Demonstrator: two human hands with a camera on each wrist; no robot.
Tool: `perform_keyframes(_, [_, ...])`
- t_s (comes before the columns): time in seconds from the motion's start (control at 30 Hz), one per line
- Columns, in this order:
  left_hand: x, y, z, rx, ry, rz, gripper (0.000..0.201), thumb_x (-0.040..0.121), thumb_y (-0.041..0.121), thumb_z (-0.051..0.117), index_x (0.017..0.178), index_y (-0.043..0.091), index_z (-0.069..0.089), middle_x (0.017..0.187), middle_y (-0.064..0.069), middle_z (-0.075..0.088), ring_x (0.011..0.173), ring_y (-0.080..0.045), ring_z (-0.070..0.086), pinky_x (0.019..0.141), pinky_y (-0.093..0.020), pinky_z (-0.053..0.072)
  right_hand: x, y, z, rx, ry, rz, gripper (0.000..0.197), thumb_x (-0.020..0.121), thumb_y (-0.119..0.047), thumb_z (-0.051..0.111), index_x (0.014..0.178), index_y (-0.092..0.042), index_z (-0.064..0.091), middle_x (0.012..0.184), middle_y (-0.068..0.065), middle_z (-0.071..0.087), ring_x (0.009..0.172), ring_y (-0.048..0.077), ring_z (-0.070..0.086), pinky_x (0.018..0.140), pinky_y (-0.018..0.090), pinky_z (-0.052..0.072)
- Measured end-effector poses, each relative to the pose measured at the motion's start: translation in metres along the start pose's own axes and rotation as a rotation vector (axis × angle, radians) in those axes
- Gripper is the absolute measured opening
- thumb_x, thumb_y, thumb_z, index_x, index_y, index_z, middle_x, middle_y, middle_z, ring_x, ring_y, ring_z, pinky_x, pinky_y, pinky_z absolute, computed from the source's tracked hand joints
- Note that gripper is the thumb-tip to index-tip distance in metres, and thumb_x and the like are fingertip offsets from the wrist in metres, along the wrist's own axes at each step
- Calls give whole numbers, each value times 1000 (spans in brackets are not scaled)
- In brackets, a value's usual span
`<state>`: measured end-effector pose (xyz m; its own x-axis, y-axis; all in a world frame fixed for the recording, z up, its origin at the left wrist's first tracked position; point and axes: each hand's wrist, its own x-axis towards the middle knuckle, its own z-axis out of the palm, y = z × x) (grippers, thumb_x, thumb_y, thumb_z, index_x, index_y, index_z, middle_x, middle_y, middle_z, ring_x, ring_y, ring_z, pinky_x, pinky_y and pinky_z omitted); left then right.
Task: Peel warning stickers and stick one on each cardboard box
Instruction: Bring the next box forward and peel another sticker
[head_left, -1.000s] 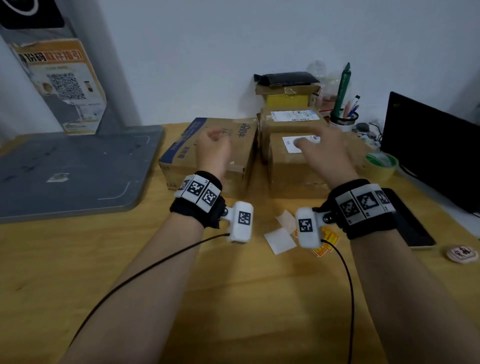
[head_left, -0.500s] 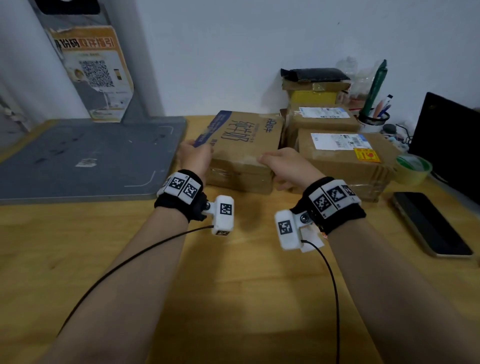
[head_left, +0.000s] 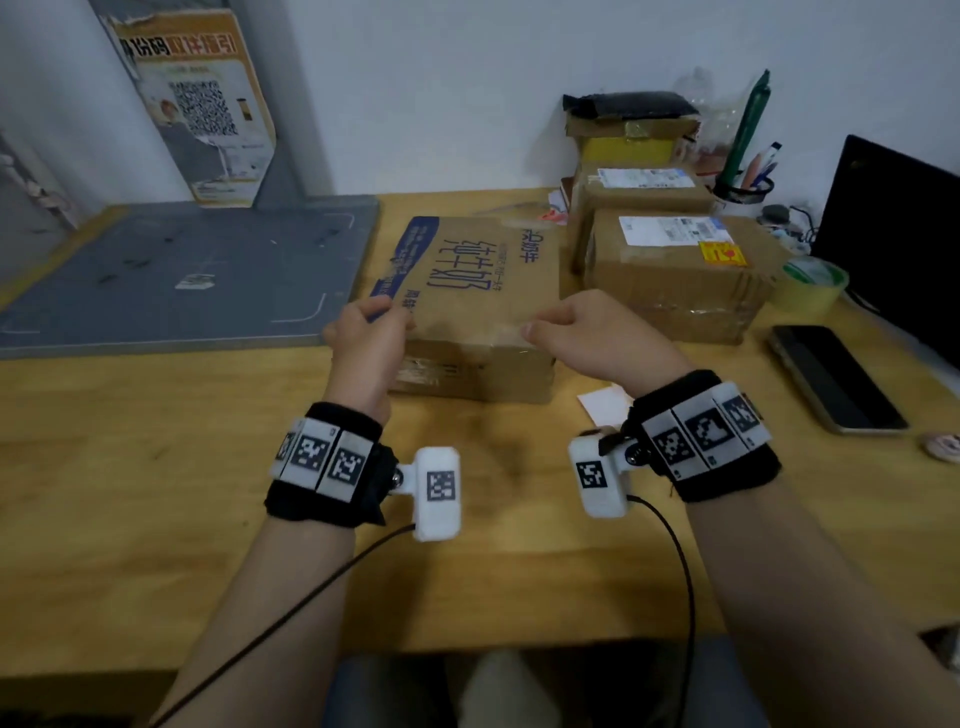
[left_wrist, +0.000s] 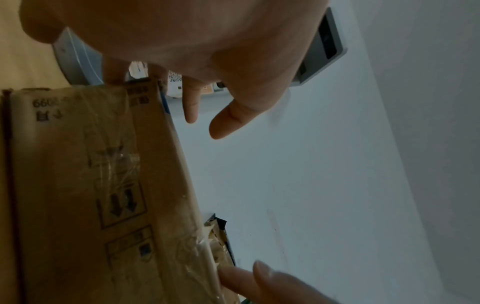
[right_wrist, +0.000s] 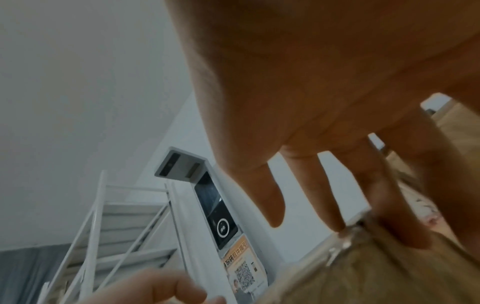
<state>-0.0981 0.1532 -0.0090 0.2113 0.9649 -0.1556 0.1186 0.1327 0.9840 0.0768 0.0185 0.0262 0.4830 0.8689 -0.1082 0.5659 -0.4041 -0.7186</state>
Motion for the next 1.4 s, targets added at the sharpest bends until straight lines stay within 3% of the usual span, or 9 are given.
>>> perform_keyframes(0.1, [-23,-3,-2,19,60,32,38,76,31,65,113,37,56,141,1,43,126,-22,49,106,-43,43,-19,20,-8,107,52,28,28,100,-38,59,119,-26,75,110,-8,70,94,10,61,77,29,47])
perform_keyframes(0.23, [-54,13,17,94,151,172,30,78,31,60,104,44,53,136,5,31,131,-22,32,113,-49,36,-26,47,-25,37,105,162,37,97,-39,63,88,-4,71,82,6,58,75,20,52,65,28,39])
perform_keyframes(0.33, [-71,21,36,73,59,224,28,80,26,58,102,44,58,135,5,44,128,-20,41,107,-44,41,-27,66,-40,-26,78,295,37,95,-41,68,101,-5,74,95,9,67,70,17,53,57,26,36])
perform_keyframes(0.53, [-94,19,75,-44,-289,166,24,95,6,52,87,21,70,95,2,72,84,-12,69,68,-25,47,-20,99,-62,-40,99,415,42,87,-36,80,107,2,75,104,15,74,78,25,67,59,32,53])
perform_keyframes(0.6, [-96,15,84,-46,-343,132,25,96,6,51,86,21,70,90,2,71,75,-10,69,62,-24,45,-15,104,-65,-56,105,421,43,83,-35,84,106,1,77,106,17,75,84,28,71,76,43,60])
perform_keyframes(0.73, [-96,11,97,-51,-384,92,26,95,5,50,87,21,70,86,6,71,74,-13,70,64,-29,43,-4,105,-66,-105,65,408,56,82,-31,85,125,1,70,118,19,71,86,24,63,89,43,57])
perform_keyframes(0.93, [-94,9,105,-66,-424,37,25,96,6,51,90,22,70,83,7,72,76,-15,70,62,-28,45,7,106,-58,-207,-36,391,59,80,-22,88,131,-1,68,133,17,67,121,32,64,96,40,54])
perform_keyframes(1.07, [-92,8,105,-82,-442,20,24,96,6,51,92,20,70,83,6,71,78,-17,69,63,-29,45,11,109,-56,-199,-29,403,56,78,-18,89,129,-7,70,130,12,68,117,29,64,87,35,52])
perform_keyframes(1.4, [-90,8,106,-101,-448,27,25,96,4,50,90,19,69,83,4,70,78,-19,68,62,-29,45,24,123,-52,-177,13,444,46,75,-19,92,115,-2,76,115,16,74,106,32,69,98,47,56])
